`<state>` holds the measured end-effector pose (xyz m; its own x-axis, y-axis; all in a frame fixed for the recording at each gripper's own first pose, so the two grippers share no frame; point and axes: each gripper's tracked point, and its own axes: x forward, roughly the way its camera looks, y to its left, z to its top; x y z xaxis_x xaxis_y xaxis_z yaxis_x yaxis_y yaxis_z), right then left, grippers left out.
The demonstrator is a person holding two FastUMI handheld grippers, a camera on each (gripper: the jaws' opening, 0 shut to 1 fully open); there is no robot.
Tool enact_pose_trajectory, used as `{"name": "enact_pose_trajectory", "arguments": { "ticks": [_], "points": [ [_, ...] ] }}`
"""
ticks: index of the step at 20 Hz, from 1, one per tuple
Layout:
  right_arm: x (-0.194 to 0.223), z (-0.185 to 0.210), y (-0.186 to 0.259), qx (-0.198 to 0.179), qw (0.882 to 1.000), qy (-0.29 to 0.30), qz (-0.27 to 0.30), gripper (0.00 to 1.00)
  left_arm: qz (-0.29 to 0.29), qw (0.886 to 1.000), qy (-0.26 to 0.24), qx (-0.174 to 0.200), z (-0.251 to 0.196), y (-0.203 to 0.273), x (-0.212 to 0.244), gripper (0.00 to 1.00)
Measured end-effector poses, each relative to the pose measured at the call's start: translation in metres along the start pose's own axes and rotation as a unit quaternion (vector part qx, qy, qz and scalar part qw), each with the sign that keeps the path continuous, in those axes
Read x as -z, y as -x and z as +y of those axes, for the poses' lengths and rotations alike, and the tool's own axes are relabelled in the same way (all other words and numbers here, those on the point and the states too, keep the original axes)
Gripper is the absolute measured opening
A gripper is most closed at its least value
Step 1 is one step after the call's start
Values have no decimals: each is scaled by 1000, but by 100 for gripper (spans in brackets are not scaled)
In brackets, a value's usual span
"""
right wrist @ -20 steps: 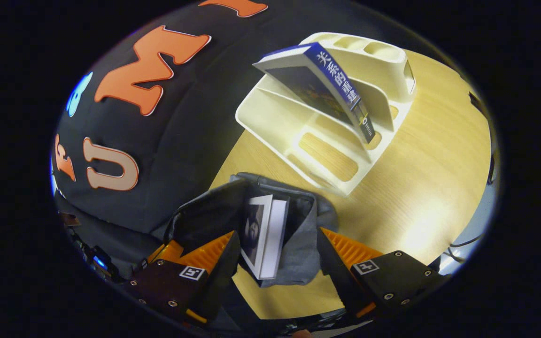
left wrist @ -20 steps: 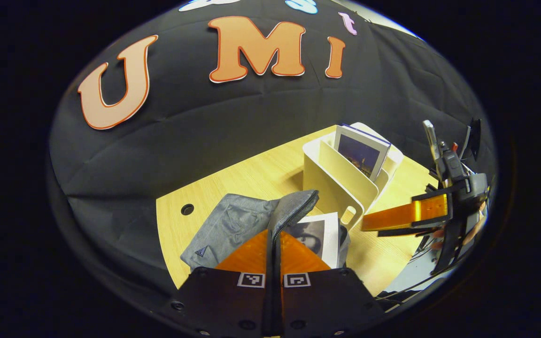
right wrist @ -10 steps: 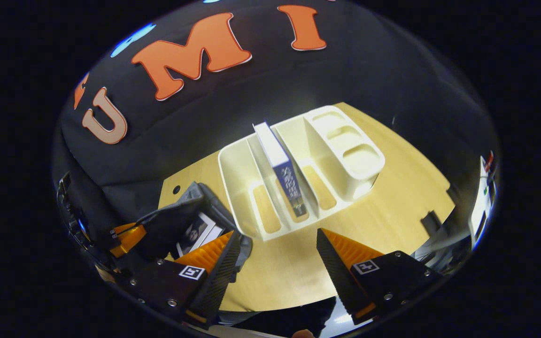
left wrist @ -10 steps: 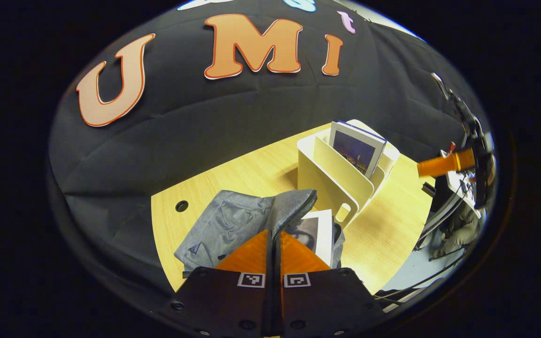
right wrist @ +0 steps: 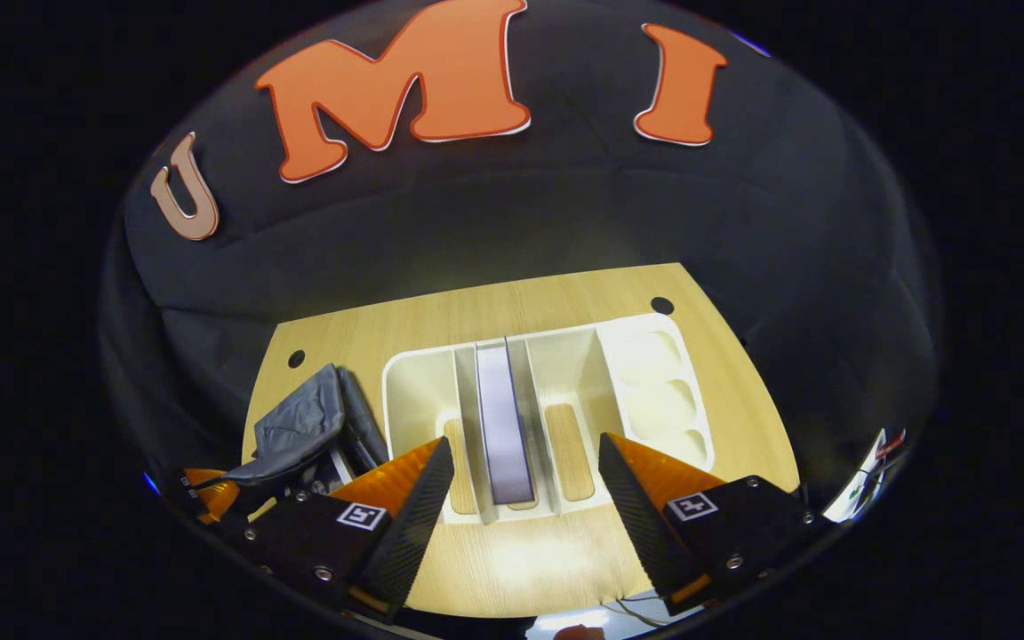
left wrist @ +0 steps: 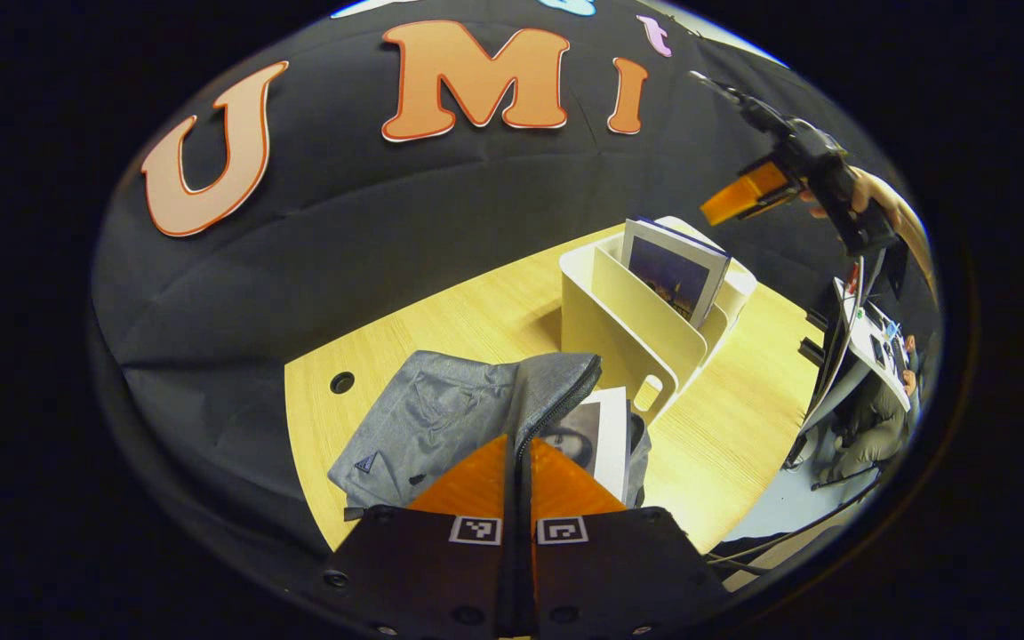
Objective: Open the schoolbag, grab two books from the bookshelf and put them into the schoolbag.
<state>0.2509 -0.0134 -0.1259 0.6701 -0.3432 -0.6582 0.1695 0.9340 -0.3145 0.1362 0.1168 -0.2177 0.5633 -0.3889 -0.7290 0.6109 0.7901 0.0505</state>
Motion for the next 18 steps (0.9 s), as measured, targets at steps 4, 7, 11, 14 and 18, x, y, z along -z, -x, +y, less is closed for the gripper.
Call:
{"name": "enact_pose_trajectory", "arguments": {
  "ticks": [4,7,11,14,18],
  "points": [
    [2,3,-48,10,998,23,58,99,6,1000,2,-7,4,-1,0,1],
    [7,6,-70,13,996,33,80,99,8,1000,6,-10,5,-1,1,0],
    [12,16,-82,3,995,37,98,92,10,1000,14,-10,7,-1,2,0],
    [16,10,-87,18,993,38,109,64,10,1000,18,-7,5,-1,4,1],
    [19,12,-82,15,993,15,115,34,10,1000,24,0,3,-4,5,1]
  ]
}}
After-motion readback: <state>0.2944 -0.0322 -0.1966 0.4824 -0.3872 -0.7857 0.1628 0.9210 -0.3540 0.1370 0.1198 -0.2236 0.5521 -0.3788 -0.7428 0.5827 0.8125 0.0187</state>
